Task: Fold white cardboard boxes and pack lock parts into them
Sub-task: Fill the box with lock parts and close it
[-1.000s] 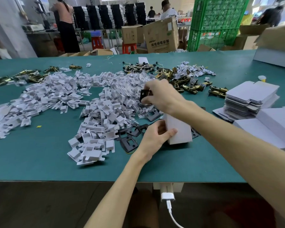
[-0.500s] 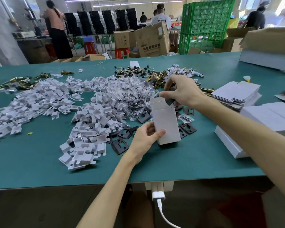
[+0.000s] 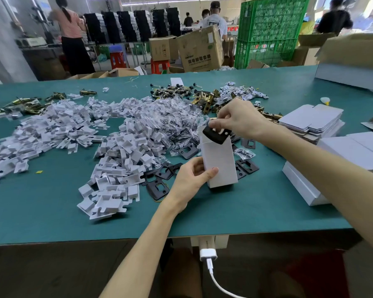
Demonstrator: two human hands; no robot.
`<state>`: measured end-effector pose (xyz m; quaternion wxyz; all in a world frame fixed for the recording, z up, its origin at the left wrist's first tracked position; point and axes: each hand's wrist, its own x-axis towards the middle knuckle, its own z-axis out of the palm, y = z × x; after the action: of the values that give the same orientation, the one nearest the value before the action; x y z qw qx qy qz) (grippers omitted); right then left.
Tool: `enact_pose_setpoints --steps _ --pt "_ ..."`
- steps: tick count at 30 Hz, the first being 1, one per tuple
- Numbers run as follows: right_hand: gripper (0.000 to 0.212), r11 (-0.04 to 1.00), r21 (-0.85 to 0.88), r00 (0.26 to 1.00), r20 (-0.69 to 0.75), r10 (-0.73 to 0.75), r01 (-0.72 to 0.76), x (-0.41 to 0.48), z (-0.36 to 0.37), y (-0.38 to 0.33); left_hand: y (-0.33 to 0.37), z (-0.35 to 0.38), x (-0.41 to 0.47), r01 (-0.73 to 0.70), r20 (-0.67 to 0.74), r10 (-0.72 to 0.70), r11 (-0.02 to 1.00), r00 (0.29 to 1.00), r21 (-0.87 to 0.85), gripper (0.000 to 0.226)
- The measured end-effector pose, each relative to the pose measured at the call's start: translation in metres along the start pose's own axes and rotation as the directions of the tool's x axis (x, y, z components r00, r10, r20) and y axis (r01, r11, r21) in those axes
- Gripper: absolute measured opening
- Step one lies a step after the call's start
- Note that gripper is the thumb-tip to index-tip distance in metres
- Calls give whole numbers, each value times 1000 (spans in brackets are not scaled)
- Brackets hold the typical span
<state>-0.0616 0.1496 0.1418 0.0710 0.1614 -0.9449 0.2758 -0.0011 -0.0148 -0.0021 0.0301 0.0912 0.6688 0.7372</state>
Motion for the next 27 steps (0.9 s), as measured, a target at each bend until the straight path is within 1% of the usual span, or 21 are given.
enact_pose_setpoints --steps 3,6,8,11,12,14,16,19,22,24,27 --pt "21 999 -2 997 -66 -32 32 -2 6 0 0 0 0 2 1 -2 1000 1000 0 30" --pt "23 998 -29 988 -138 -68 64 -3 6 1 0 0 0 2 1 -2 1000 1000 -4 31" --pt "22 995 -52 986 -139 -92 85 -2 5 2 0 1 0 4 5 -4 1000 1000 -5 32" --pt "5 977 -165 985 -89 -149 133 0 4 2 0 0 1 6 5 -6 1000 1000 -9 32" --pt "5 967 -206 982 -83 -168 148 0 5 3 0 0 0 6 7 -6 1000 1000 -11 31" --pt "18 947 -278 978 -80 -191 162 0 6 3 1 0 0 4 13 -4 1000 1000 -17 31" --pt "30 934 -310 979 -42 -201 178 -1 6 2 1 0 -1 5 17 -5 1000 1000 -18 32" --pt "39 915 -333 973 104 -205 228 -3 10 -1 1 0 -1 7 14 -7 1000 1000 -19 34" --pt "48 921 -304 957 232 -176 244 -7 14 -4 2 0 -1 6 13 -6 1000 1000 -21 32" --pt "48 920 -307 949 269 -164 246 -7 16 -4 2 0 -1 5 12 -5 1000 1000 -21 31" --pt "38 928 -303 950 283 -129 217 -3 19 -1 3 1 -1 4 9 -4 1000 1000 -17 29"
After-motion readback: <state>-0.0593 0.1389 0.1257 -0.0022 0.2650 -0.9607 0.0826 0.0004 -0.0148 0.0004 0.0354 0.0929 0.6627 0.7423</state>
